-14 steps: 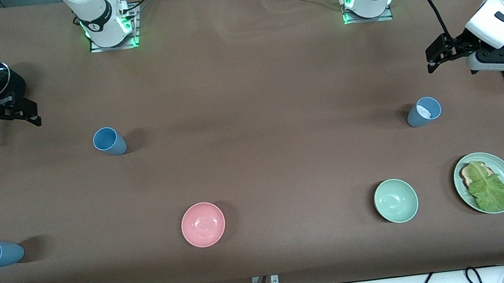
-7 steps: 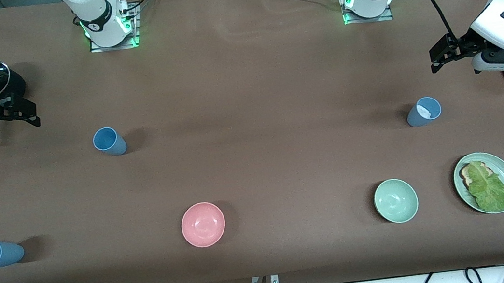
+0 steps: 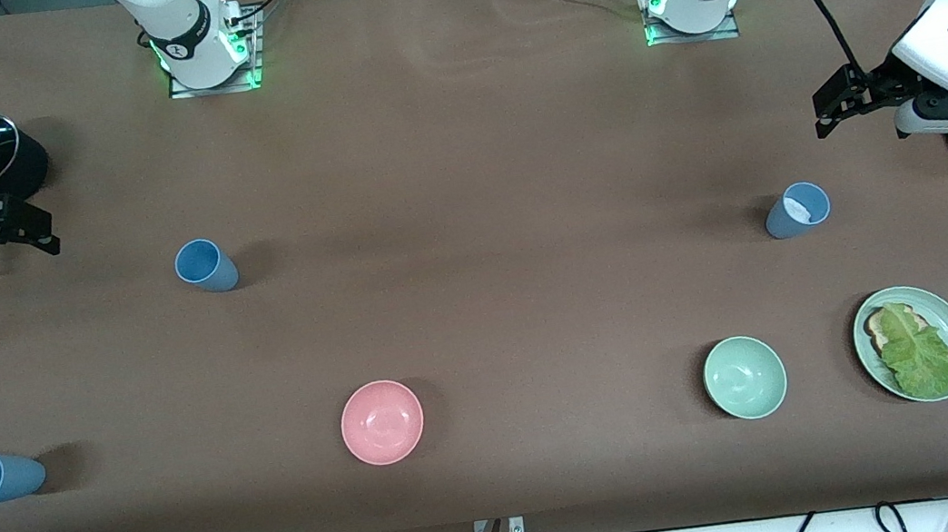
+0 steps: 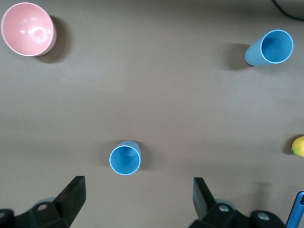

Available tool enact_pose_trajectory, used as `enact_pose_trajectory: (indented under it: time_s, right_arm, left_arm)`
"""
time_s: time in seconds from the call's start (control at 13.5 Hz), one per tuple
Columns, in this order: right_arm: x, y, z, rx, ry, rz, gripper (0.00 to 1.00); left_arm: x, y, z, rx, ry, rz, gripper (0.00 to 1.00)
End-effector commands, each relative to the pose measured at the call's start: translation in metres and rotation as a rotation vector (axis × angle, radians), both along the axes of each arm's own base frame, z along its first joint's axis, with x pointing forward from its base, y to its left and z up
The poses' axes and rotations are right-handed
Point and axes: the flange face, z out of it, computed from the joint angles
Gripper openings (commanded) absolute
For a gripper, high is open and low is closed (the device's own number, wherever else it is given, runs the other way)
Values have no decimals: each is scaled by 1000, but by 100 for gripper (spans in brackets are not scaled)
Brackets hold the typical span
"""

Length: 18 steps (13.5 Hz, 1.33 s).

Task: Stack blue cups with both arms
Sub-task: 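Move the right gripper to a blue cup while the left gripper reaches another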

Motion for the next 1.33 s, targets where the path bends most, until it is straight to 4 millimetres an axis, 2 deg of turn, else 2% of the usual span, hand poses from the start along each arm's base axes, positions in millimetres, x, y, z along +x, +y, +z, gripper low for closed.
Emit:
enact_pose_trajectory:
  time_s: [0.0, 0.15, 0.3, 0.44, 0.67, 0.89, 0.96, 1.03, 1.11, 1.18, 1.26]
  right_arm:
    - [2, -10, 0, -7, 4, -29, 100]
    - [0, -28, 6, -1, -2, -58, 100]
    - [-2, -33, 7, -1, 0, -58, 100]
    - [-1, -13, 0, -8, 24, -28, 100]
    - [-3, -9, -18, -1, 72, -23, 100]
    - [-16, 2, -69, 0, 135, 0, 100]
    - [-20, 2, -94, 0, 144, 2, 100]
    - [-23, 2, -114, 1, 132, 3, 100]
    - [-26, 2, -134, 1, 129, 3, 100]
    - [-29, 2, -154, 1, 129, 3, 100]
    - [-33, 2, -172, -1, 127, 4, 100]
  left_arm:
    - [1, 2, 3, -7, 6, 1, 100]
    - [1, 1, 3, -7, 6, 1, 100]
    - [0, 1, 2, -7, 8, -1, 100]
    - [0, 1, 2, -7, 8, -1, 100]
    - [1, 3, 2, -7, 8, 2, 100]
    - [1, 3, 1, -7, 9, 2, 100]
    - [1, 5, 0, -7, 12, 5, 100]
    - [9, 17, -16, -4, 39, 28, 100]
    - [19, 36, -39, -6, 81, 60, 100]
    - [24, 45, -65, -1, 143, 73, 100]
    - [26, 64, -84, 17, 197, 94, 100]
